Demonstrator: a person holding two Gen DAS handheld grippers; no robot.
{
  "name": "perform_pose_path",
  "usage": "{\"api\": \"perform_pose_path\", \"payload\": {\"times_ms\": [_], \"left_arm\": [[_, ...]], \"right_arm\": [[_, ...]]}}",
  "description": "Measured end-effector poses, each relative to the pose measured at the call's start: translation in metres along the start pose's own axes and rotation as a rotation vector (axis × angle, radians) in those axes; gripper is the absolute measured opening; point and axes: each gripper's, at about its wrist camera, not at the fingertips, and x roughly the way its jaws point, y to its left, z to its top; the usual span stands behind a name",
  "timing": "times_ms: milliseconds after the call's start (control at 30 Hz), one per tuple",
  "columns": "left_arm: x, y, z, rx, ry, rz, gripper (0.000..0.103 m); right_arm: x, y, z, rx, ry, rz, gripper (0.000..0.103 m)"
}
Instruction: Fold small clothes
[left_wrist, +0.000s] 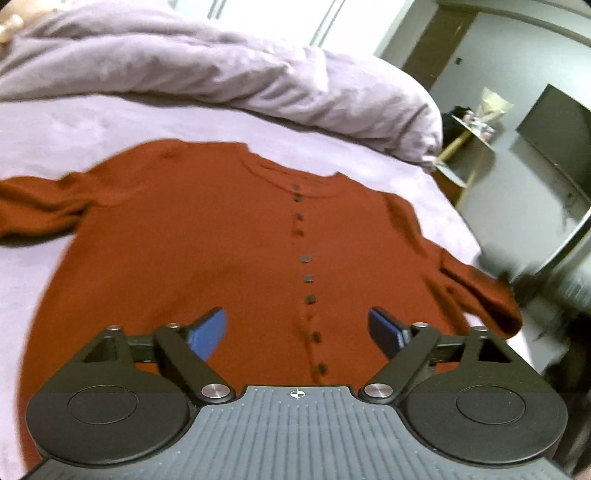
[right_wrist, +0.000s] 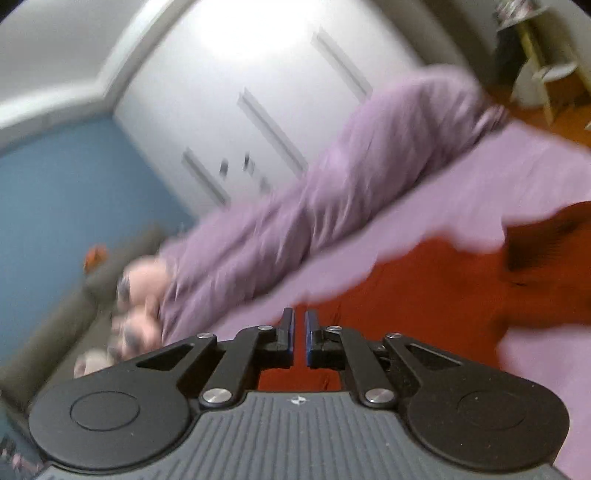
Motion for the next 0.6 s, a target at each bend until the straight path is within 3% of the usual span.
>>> {"api": "perform_pose_path", "payload": {"times_ms": [133,233,267,300,333,367,467,600], "left_arm": [[0.020,0.008,0.003,-0.064,0.070,-0.067,0.087],[0.025,0.009,-0.005,-0.061,0.090,-0.066,0.087],[0.026,0.011,-0.009,-0.069,0.088,-0.060,0.087],[0.030,0.011,-0.010,-0.082,0.085,-0.050,0.087],[0.030,0.012,-0.014,-0.094,0.083,-0.042,0.087],[0.031,0.012,-0.018,-0.099,0.079,-0.031,0.087],[0.033,0.015,-0.025,-0.118,0.090,0.000,0.087],[0.033,0.016,-0.029,-0.137,0.113,0.008,0.087]], "right_arm": [[0.001,-0.034,-0.029,0.143,0.017,-0.110,0.005],[-0.016,-0.093,-0.021,0.341,-0.072,-0.214,0.006],[-0.029,-0.118,-0.015,0.437,-0.146,-0.242,0.014],[-0.041,-0.139,-0.011,0.524,-0.209,-0.257,0.036],[-0.051,-0.157,-0.007,0.603,-0.255,-0.273,0.045],[-0.060,-0.172,-0.002,0.661,-0.303,-0.271,0.047],[-0.072,-0.188,0.017,0.652,-0.378,-0.294,0.047],[-0.057,-0.209,0.016,0.790,-0.340,-0.257,0.046]]}}
